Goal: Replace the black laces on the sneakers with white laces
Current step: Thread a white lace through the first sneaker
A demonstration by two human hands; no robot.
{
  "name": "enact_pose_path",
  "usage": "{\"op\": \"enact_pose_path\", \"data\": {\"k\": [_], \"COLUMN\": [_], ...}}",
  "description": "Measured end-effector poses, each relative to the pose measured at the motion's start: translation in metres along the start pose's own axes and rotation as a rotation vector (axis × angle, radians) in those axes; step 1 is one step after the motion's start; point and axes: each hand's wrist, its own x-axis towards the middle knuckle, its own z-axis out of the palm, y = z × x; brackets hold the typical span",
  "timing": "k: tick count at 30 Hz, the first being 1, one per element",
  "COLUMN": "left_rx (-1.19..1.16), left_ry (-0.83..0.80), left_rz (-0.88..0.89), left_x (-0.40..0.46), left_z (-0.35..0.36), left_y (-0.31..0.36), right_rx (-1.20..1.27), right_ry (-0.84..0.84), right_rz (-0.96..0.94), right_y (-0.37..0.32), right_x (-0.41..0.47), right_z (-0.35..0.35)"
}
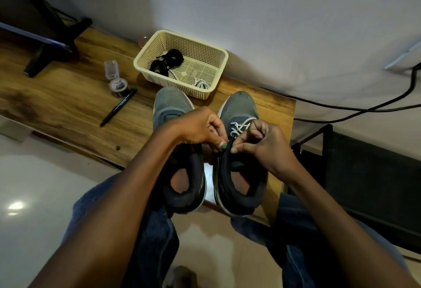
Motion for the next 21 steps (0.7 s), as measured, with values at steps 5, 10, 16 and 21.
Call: {"op": "enact_pose_path", "data": {"k": [5, 10, 16, 21], "left_rx": [0.105, 0.100, 0.087, 0.088], "left_ry": [0.002, -0.004, -0.006, -0.004], "left_rz": [-0.010, -0.004, 0.000, 0.006], "left_x": [0.002, 0.004, 0.005, 0.004], "left_z": [-0.002, -0.003, -0.003, -0.002], "left_y": [-0.003, -0.004, -0.004, -0.003], "right_rx": [-0.178, -0.332, -0.404, -0.367], "right_ry": [-0.051, -0.055, -0.050, -0.040], "right_rz": [-0.006, -0.071, -0.116, -0.109], "right_y": [-0.005, -0.011, -0.007, -0.005], "right_x": [-0.001, -0.004, -0.003, -0.003], "right_z": [-0.005, -0.008, -0.009, -0.006]}}
